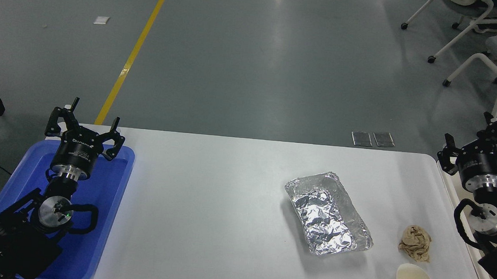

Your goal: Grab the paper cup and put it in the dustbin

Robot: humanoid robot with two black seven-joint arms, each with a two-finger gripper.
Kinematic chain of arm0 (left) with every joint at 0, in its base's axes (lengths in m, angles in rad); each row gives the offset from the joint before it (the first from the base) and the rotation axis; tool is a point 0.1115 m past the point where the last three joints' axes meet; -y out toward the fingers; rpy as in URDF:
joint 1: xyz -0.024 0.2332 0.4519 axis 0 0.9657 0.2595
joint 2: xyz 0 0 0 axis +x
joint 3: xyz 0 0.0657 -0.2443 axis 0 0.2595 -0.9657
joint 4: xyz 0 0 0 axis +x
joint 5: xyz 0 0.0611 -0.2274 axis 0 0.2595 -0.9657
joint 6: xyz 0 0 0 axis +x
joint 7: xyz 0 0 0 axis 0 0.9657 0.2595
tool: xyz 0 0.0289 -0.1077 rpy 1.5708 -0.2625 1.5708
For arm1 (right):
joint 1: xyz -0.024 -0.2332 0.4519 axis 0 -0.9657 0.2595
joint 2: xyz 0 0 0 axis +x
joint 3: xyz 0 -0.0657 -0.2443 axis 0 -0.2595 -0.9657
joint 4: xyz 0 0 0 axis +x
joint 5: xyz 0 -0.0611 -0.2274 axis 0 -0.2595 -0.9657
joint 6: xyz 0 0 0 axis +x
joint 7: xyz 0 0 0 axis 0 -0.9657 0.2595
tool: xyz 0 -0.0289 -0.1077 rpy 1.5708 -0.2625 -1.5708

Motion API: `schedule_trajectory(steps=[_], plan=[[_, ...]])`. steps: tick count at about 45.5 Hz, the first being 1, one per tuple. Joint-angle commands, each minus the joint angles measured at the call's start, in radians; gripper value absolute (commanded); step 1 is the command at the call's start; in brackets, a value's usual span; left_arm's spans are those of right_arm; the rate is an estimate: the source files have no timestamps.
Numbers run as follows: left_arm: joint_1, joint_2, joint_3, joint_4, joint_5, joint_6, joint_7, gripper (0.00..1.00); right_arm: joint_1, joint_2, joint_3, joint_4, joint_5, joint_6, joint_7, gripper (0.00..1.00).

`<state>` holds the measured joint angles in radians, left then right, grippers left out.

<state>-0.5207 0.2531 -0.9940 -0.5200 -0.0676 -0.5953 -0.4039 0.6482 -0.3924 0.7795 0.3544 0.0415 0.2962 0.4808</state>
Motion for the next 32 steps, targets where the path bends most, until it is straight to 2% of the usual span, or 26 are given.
schedule_trajectory(steps=[1,32], plan=[[0.001,0.0,0.0,0.0,0.0,0.0,-0.001,1.0,0.007,0.001,-0.008,0.001,0.0,0.0,-0.001,1.0],[-0.001,0.0,0.0,0.0,0.0,0.0,0.0,1.0,0.044,-0.003,-0.028,0.005,-0.015,-0.005,-0.001,1.0]])
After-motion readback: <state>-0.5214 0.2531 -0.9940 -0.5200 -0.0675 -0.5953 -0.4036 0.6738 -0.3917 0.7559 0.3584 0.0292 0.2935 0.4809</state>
